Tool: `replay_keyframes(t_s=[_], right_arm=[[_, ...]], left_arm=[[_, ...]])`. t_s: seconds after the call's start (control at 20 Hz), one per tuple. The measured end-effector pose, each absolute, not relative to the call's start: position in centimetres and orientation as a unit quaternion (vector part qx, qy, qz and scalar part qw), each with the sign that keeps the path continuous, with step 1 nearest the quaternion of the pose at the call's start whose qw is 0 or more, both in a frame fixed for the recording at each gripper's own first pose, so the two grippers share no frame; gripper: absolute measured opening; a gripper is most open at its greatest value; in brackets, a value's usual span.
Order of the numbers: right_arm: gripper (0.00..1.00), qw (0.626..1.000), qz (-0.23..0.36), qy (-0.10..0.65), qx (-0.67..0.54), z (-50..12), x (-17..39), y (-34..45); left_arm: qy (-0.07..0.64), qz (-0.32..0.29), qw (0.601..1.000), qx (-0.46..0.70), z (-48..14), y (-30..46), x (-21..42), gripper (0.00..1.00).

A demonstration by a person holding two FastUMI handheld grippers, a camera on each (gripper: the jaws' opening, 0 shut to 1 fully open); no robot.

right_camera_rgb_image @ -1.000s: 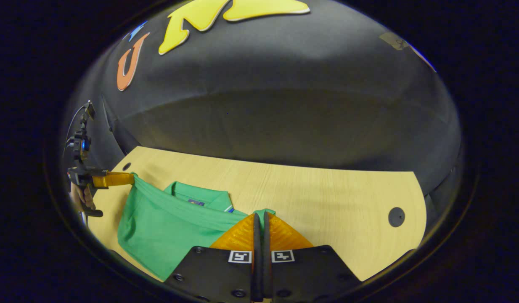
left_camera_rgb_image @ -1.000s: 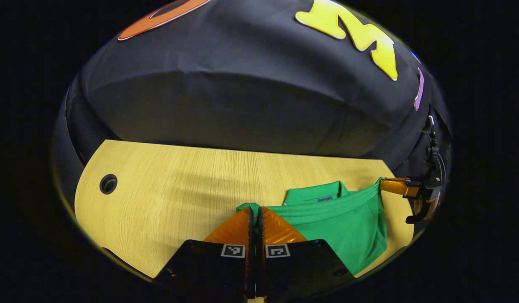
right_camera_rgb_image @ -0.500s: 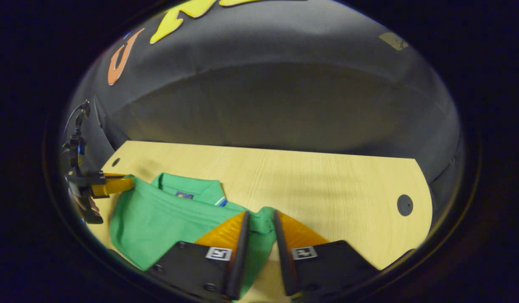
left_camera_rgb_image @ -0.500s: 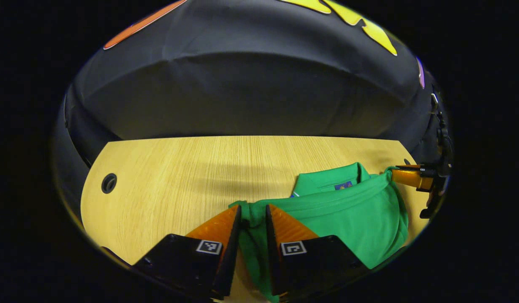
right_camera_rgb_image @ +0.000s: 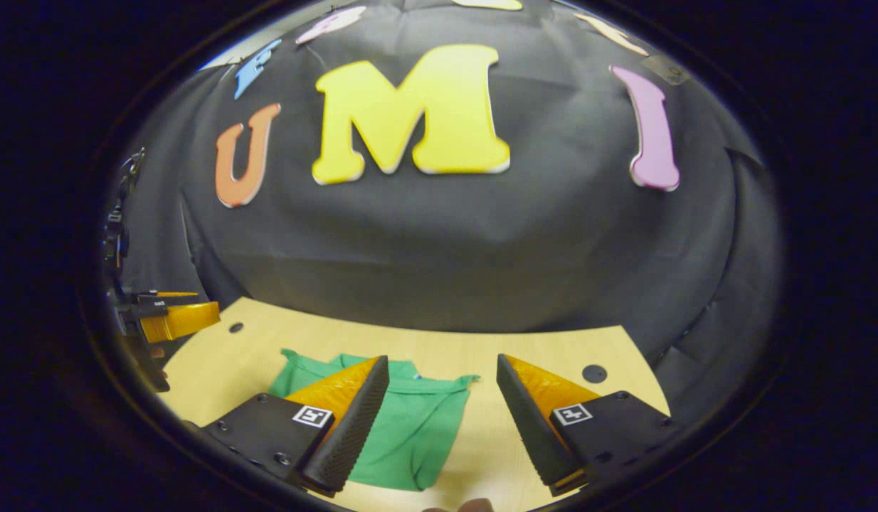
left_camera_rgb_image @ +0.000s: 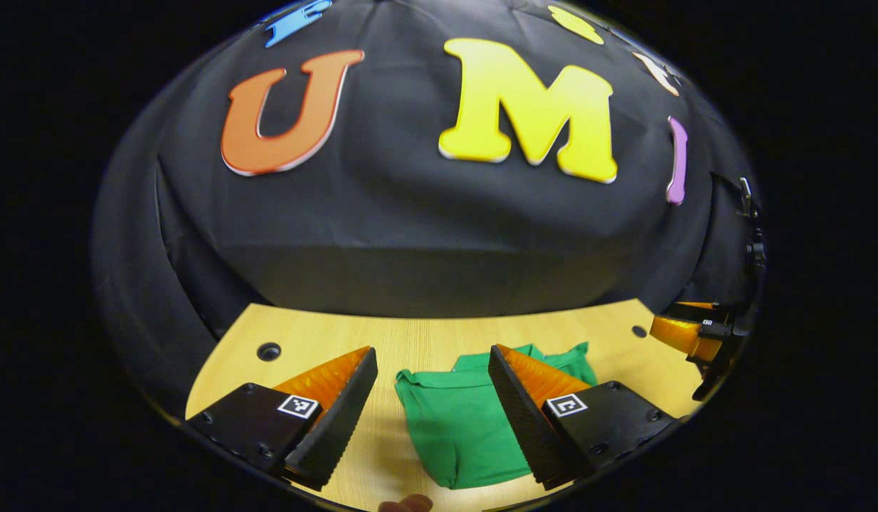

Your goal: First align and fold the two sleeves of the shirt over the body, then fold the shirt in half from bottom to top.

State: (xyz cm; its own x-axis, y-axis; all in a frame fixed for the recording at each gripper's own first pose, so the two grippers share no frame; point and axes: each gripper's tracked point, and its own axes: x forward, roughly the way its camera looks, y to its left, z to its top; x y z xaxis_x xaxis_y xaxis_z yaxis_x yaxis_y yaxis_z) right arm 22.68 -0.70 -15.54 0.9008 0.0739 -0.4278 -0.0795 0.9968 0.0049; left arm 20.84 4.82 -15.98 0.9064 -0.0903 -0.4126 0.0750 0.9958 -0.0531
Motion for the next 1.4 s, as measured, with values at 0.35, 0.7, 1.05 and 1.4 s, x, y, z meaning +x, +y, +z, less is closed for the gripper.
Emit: replay_keyframes(t_s=[0.35,0.7,1.05,1.4], right_arm=[[0.92,0.997,0.024,0.073,-0.033,-1.0,9.3,-0.1],[0.92,0.999,-0.002,0.007,-0.048,2.5,-3.7,1.2],[0.93,0.999,-0.01,0.036,-0.037,0.8,-8.3,0.7],[0.95,0.999,-0.004,0.037,-0.035,0.7,-9.1,1.7]], left_arm=[[0.068,-0.02,0.997,-0.011,0.4,3.8,7.5,1.0],[0.011,-0.001,1.0,-0.024,2.4,3.3,-4.1,0.92],[0.047,-0.022,0.998,-0.033,-0.9,1.3,-8.0,1.0],[0.042,-0.024,0.999,-0.011,-0.3,1.4,-9.0,1.0]])
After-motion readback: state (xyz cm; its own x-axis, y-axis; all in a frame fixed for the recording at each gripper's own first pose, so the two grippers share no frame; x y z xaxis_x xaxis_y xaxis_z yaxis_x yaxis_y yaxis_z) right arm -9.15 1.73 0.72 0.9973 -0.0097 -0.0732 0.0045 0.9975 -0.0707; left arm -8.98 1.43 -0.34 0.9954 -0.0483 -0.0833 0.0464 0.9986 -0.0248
